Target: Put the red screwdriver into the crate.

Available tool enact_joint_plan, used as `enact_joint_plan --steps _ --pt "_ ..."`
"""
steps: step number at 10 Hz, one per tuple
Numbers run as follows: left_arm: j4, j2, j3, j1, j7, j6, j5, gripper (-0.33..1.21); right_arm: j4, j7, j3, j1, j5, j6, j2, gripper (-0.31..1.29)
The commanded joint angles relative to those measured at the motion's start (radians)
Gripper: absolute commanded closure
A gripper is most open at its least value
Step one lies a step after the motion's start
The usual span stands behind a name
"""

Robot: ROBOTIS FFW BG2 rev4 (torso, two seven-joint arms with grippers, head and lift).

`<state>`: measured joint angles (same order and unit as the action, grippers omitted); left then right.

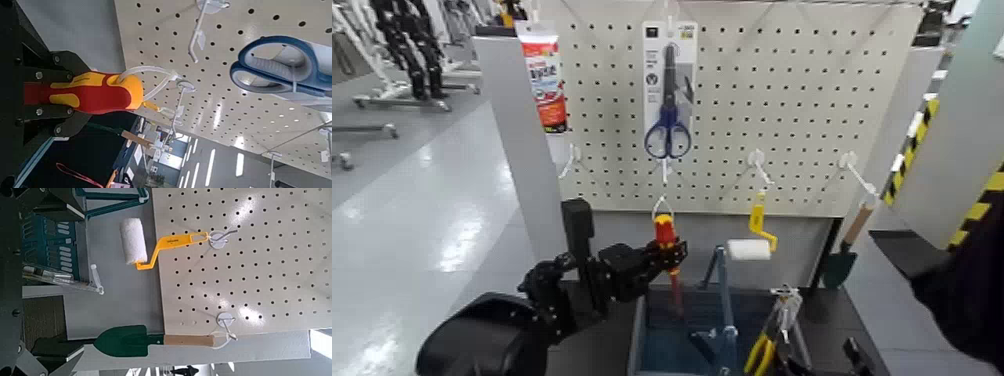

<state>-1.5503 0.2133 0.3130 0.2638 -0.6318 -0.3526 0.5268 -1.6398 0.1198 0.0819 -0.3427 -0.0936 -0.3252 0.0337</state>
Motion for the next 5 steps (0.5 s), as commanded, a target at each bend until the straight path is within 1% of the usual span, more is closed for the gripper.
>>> enact_joint_plan --steps 1,4,5 --pt "0.072 -0.002 0.038 -0.001 -0.002 0.038 0.036 1.15 0.000 0.000 0.001 0.001 0.000 0.000 0.000 0.13" --pt "0.153 -0.005 0.087 0.008 0.001 0.064 0.053 1.15 0.002 0.000 0.002 0.001 -0.002 0.000 0.000 0.13" --pt "0.185 -0.006 0.107 0.009 0.006 0.080 0.087 1.15 0.002 0.000 0.004 0.001 -0.002 -0.002 -0.002 0.13"
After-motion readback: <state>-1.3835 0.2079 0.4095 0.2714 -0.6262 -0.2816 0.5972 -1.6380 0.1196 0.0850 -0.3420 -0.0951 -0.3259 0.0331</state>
